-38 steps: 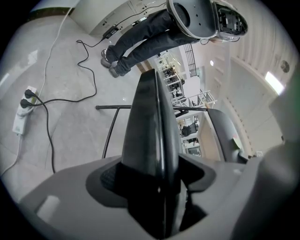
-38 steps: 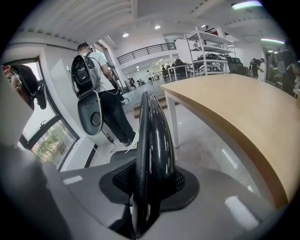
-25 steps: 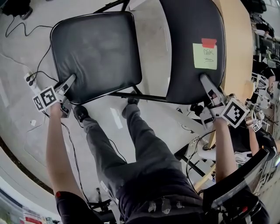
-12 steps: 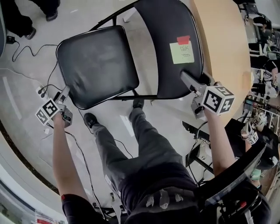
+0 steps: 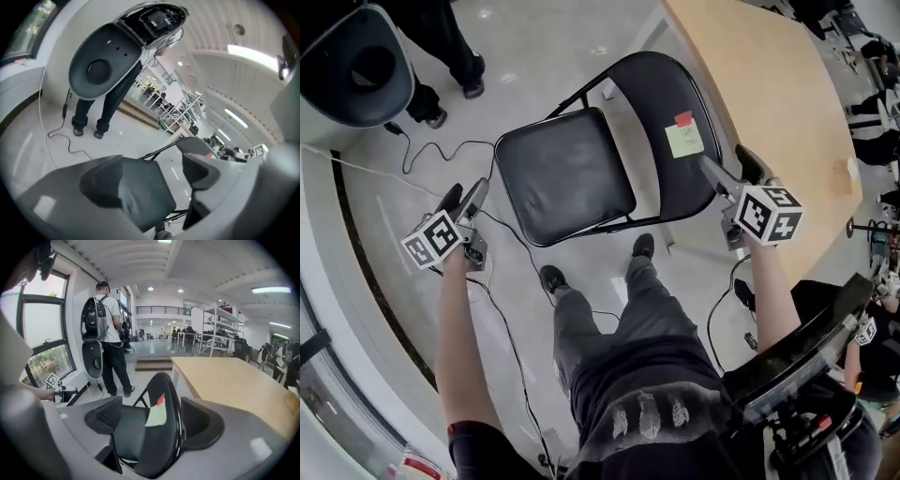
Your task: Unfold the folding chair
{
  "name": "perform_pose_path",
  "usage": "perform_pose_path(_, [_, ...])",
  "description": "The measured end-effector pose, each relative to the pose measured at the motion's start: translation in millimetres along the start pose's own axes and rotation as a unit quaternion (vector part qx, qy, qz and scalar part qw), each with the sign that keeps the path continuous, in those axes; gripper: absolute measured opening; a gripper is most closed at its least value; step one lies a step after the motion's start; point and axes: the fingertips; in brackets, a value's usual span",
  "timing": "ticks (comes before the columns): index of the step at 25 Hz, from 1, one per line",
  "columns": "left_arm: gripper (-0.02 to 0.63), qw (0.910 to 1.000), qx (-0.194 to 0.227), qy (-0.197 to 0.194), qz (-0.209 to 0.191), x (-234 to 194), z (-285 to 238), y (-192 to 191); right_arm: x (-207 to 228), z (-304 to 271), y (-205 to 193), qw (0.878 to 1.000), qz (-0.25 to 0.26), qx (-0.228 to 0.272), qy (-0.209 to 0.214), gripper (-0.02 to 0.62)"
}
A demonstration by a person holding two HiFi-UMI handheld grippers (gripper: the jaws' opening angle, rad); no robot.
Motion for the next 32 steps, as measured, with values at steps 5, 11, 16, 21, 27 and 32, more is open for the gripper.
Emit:
perform_pose_path(5, [0.332, 0.9956, 0.047, -0.046, -0.067, 72, 43, 83, -53, 2, 56, 0.995, -0.001, 0.082, 0.057, 0.383])
perform_pose_path(11, [0.147, 0.9860, 0.093, -0.078, -0.114, 156, 93, 126, -111, 14, 91, 0.983, -0.011, 0.120, 0.135, 0.286])
perform_pose_path(16, [0.002, 0.9703, 0.109, -0.085, -0.199, 230, 131, 137, -133, 43, 104, 0.979, 0.009, 0.117, 0.167, 0.003])
perform_pose_path(21, [0.002, 0.9573, 0.146, -0.098, -0.229, 310, 148, 129, -135, 74, 102, 0.966, 0.027, 0.128, 0.221, 0.002])
perform_pose_path(27, [0.002, 0.9530, 0.155, -0.111, -0.236, 379, 149, 98, -125, 105, 100, 0.952, 0.040, 0.146, 0.266, 0.002])
perform_pose_path(32, [0.002, 0.9476, 0.159, -0.106, -0.256, 426, 160, 69, -118, 136, 93, 0.940, 0.048, 0.157, 0.299, 0.002])
Point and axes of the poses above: the fingertips, and each gripper's own axes: z backward along the fingers, x to its right, y out of its top, and after that the axes turned 5 degrees about y, right-handed
